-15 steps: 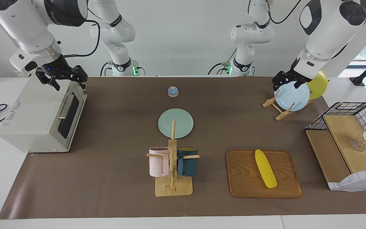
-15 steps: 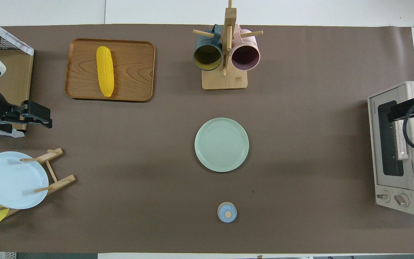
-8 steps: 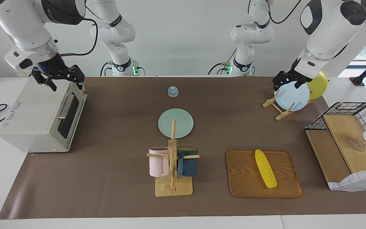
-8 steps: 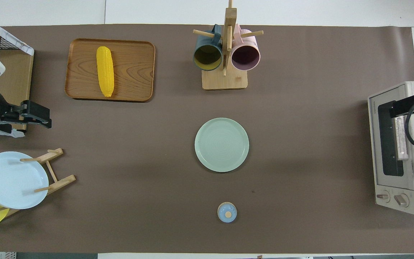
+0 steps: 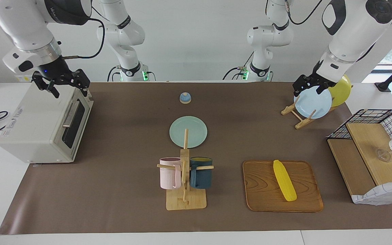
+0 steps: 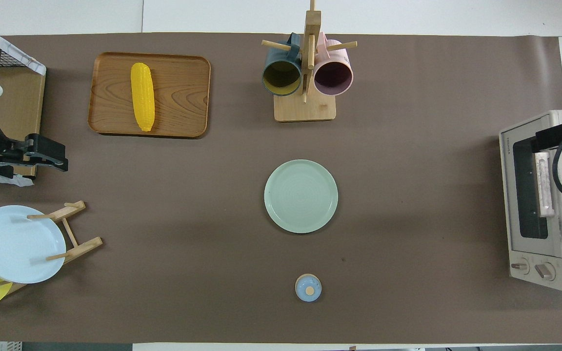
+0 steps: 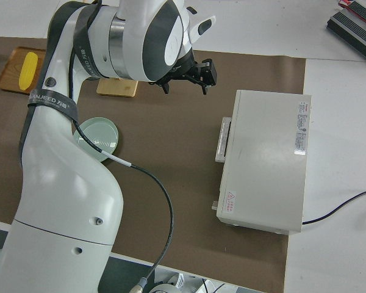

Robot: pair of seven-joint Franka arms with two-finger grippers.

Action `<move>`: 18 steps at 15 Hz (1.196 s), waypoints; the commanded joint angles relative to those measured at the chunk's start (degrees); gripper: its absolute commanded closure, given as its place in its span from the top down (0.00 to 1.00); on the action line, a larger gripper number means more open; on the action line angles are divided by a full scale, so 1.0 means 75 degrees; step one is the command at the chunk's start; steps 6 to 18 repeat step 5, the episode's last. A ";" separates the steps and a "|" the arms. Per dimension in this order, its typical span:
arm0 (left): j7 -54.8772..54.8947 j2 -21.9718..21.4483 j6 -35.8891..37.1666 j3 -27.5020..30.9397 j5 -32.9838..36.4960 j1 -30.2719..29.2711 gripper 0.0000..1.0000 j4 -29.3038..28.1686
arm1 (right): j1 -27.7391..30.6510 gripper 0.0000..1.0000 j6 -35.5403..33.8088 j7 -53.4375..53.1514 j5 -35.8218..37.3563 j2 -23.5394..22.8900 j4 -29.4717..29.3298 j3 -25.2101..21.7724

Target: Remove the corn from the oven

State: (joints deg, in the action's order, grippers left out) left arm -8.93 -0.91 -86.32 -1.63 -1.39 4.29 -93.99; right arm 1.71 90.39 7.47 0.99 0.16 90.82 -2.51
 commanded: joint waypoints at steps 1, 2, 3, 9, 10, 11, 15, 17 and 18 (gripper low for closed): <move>0.0031 -0.0101 -0.0080 0.0053 -0.0037 0.0037 1.00 -0.0030 | 0.0077 1.00 -0.0004 0.0071 -0.0133 0.0049 -0.0015 0.0041; 0.0019 -0.0101 -0.0080 0.0053 -0.0037 0.0060 1.00 -0.0030 | 0.0077 1.00 -0.0016 0.0071 -0.0133 0.0049 -0.0015 0.0041; 0.0031 -0.0101 -0.0092 0.0053 -0.0037 0.0072 1.00 -0.0053 | 0.0077 1.00 -0.0063 0.0094 -0.0133 0.0049 -0.0015 0.0041; 0.0031 -0.0113 -0.0127 0.0053 -0.0037 0.0073 1.00 -0.0089 | 0.0089 1.00 -0.0145 0.0117 -0.0133 0.0084 -0.0004 0.0041; 0.0031 -0.0113 -0.0127 0.0053 -0.0037 0.0073 1.00 -0.0089 | 0.0089 1.00 -0.0145 0.0117 -0.0133 0.0084 -0.0004 0.0041; 0.0031 -0.0113 -0.0127 0.0053 -0.0037 0.0073 1.00 -0.0089 | 0.0089 1.00 -0.0145 0.0117 -0.0133 0.0084 -0.0004 0.0041; 0.0031 -0.0113 -0.0127 0.0053 -0.0037 0.0073 1.00 -0.0089 | 0.0089 1.00 -0.0145 0.0117 -0.0133 0.0084 -0.0004 0.0041; 0.0031 -0.0113 -0.0127 0.0053 -0.0037 0.0073 1.00 -0.0089 | 0.0089 1.00 -0.0145 0.0117 -0.0133 0.0084 -0.0004 0.0041; 0.0031 -0.0113 -0.0127 0.0053 -0.0037 0.0073 1.00 -0.0089 | 0.0089 1.00 -0.0145 0.0117 -0.0133 0.0084 -0.0004 0.0041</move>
